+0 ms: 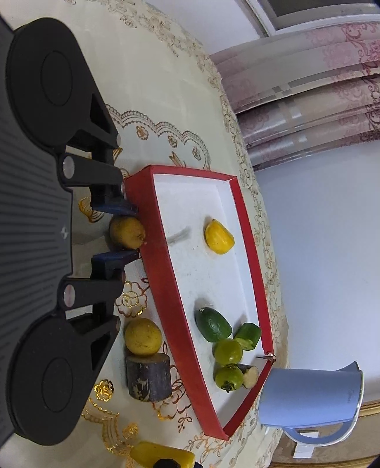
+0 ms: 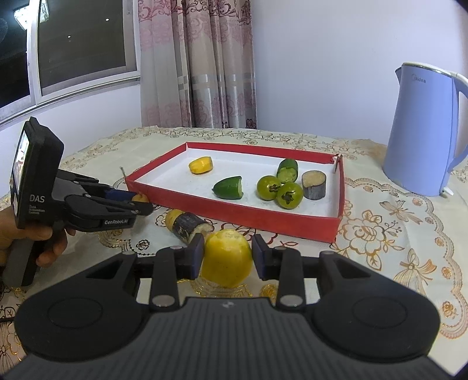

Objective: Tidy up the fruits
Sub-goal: 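Lift the tan round fruit over the tray with the left gripper, then lower the tan round fruit into the tray and open the left gripper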

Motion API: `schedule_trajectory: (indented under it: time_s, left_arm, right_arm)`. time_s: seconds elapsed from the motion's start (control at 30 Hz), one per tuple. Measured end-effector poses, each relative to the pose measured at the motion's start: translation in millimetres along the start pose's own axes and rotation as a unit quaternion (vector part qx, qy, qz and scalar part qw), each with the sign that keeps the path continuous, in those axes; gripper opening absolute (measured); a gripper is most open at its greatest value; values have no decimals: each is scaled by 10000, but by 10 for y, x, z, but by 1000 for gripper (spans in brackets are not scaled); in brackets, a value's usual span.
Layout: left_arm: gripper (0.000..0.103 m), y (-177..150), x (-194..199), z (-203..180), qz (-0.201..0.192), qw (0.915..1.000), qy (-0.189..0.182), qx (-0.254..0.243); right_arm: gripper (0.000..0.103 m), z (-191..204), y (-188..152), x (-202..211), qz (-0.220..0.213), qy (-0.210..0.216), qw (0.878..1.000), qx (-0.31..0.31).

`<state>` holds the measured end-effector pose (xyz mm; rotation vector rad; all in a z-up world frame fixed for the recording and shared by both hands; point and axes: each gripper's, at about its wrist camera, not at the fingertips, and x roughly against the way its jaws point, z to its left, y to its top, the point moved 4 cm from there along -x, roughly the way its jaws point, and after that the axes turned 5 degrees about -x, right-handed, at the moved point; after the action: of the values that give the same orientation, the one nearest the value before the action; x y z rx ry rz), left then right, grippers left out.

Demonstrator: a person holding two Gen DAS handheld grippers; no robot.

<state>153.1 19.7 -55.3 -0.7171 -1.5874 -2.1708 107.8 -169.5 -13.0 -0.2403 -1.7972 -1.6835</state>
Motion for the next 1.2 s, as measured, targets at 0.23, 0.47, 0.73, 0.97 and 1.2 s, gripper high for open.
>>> schedule_trajectory:
  time_s: [0.23,0.47,0.73,0.97,1.2]
  left_arm:
    - [24,-21,103,28,-83,9998,-126,143]
    - [24,202,388,95,-484,9978,-338,293]
    - [24,820,-17,6,-524,9975,-455,121]
    - [24,1082,-547,-126,-276,9983,-469,198]
    - [24,1174,-755,-246,-183,9987,-446,143]
  right_arm:
    - [33,7,-2,2,6,18,10000,-1]
    - [33,3,-4,2,-1,32,10000,-2]
    - [33,-1,-16,-9,5,36,10000,-19]
    - [33,-33,-37,-42,49,53,9999,-77]
    - [33,-57,-52,-59,68,96,9998,-129]
